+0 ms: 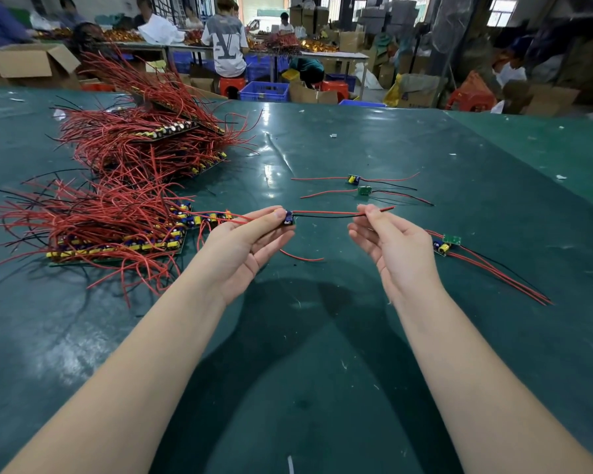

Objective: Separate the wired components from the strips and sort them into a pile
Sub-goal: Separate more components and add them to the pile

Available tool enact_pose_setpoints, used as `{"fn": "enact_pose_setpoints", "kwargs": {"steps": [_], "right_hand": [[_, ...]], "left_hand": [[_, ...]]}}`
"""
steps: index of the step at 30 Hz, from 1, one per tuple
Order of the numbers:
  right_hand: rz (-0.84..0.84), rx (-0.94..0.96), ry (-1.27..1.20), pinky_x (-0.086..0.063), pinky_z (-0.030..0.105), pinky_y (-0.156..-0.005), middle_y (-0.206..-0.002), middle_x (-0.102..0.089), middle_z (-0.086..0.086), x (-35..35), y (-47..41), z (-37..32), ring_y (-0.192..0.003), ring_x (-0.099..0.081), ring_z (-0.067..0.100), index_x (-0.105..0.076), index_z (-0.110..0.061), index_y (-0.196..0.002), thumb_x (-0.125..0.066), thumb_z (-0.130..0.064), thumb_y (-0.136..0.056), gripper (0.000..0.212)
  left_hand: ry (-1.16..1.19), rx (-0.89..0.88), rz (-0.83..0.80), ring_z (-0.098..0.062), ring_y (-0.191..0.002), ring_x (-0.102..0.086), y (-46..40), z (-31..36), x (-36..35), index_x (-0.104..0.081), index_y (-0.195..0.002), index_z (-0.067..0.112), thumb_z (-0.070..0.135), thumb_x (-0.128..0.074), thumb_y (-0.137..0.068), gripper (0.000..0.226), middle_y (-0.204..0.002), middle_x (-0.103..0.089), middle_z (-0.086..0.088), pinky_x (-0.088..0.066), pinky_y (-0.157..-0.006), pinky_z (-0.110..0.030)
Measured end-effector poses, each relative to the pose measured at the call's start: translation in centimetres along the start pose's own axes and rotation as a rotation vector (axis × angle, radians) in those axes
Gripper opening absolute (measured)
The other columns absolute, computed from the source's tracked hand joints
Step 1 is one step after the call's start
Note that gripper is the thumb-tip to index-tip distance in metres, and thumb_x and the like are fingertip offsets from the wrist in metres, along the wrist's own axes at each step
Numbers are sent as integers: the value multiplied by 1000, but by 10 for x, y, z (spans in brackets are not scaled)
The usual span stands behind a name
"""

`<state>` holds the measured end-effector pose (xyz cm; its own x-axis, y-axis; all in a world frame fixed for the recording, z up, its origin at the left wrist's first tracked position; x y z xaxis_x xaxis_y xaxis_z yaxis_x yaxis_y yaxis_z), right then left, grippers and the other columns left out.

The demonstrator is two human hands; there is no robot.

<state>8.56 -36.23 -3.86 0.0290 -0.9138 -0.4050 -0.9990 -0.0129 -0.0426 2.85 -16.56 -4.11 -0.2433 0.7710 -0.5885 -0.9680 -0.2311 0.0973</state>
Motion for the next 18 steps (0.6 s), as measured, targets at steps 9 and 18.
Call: {"fn": "enact_pose_setpoints", "kwargs": {"steps": [9, 18], "right_hand": [[-58, -167, -266, -56, 20, -63, -81, -75, 8, 0, -4, 1, -76, -73, 17, -71, -5, -87, -61, -11, -93, 13], [-31, -218, -327, -56, 20, -63, -81, -75, 7, -1, 0, 2, -77, -73, 16, -70, -6, -89, -60, -17, -94, 16]], "left_hand": [[-96, -22, 17, -15, -72, -72, -1, 1, 6, -65, -93, -1, -1, -65, -83, 10, -76, -73, -8, -57, -65, -20], [-137, -49, 31, -16, -74, -72, -1, 6, 8, -65, -91, -1, -1, -65, -84, 7, -76, -72, -7, -58, -67, -21]]}}
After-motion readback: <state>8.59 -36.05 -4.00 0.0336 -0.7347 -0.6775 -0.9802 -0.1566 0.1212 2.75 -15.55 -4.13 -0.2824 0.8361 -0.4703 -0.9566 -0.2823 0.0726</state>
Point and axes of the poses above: each hand's wrist, its own y-axis away from the middle knuckle, its own x-axis out of the back of the hand, z = x × y, the point moved 7 cm from there along -y, towards the middle knuckle
